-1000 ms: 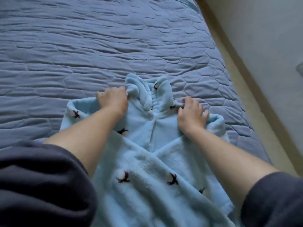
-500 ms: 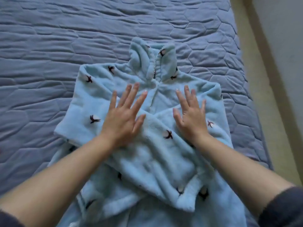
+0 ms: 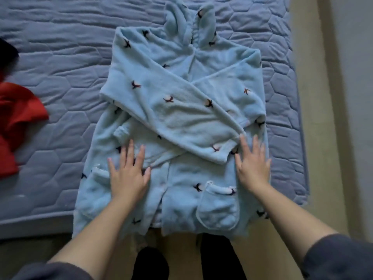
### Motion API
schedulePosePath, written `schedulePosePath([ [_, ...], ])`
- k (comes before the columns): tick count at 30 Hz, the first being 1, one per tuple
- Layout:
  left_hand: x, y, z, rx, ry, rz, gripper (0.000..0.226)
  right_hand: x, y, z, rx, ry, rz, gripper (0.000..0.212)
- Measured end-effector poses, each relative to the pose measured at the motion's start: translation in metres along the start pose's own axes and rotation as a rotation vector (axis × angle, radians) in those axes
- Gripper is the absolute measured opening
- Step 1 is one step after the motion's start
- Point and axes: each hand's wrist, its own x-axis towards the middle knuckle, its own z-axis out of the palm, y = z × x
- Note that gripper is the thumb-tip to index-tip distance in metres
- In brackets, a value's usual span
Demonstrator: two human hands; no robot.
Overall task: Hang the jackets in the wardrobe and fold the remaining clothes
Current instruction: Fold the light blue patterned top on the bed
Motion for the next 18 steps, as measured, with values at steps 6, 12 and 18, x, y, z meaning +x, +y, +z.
schedulePosePath([
  [6, -0.086, -0.064, 0.009, -0.039, -0.079, -0.022, 0.069, -0.13, 0.042, 0.043, 0.316, -0.132, 0.235, 0.065],
  [12, -0.11, -0.105, 0.012, -0.496, 0.002, -0.423, 0.057, -0.169, 0.043, 0.075, 0.861, -0.049, 0.523, 0.07],
  [18, -0.141, -0.109, 0.026, -0.455, 0.274, -0.515, 0.03, -0.167, 0.029, 0.09, 0.999, 0.299, 0.789, 0.048],
])
